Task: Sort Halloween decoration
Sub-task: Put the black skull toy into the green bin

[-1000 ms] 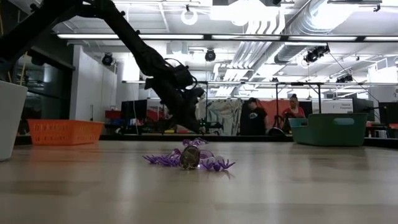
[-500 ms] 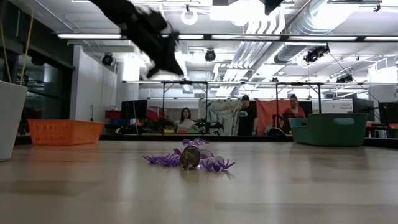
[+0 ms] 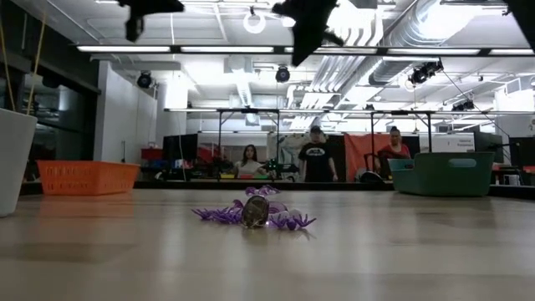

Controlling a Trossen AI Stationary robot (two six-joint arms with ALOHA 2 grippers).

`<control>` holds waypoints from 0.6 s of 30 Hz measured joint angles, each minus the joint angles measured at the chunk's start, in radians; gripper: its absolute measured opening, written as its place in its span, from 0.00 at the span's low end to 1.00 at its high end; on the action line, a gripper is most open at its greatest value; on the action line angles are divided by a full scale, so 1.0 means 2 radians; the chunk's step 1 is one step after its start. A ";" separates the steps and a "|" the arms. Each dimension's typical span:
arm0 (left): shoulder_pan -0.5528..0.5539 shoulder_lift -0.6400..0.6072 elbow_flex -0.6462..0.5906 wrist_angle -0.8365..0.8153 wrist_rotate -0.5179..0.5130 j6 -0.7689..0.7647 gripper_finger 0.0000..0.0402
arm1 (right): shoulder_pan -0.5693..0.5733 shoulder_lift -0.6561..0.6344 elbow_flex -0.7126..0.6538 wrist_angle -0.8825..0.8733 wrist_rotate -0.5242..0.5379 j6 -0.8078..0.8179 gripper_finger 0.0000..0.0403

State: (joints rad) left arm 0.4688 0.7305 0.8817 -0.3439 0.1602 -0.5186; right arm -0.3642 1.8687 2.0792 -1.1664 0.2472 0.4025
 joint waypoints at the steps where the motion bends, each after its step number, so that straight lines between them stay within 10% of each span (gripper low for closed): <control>1: -0.008 -0.018 -0.009 0.001 -0.012 -0.009 0.00 | -0.004 0.011 0.000 0.010 -0.010 0.008 0.00; 10: -0.033 -0.097 -0.049 0.000 -0.062 -0.042 0.00 | -0.028 0.114 0.000 0.051 -0.035 0.097 0.01; 18: -0.033 -0.098 -0.050 -0.001 -0.062 -0.037 0.00 | -0.024 0.193 0.000 0.051 -0.089 0.182 0.24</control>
State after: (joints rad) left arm 0.4019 0.5339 0.7815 -0.3462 0.0357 -0.5934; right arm -0.4124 2.2550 2.0792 -1.0637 0.0690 0.7665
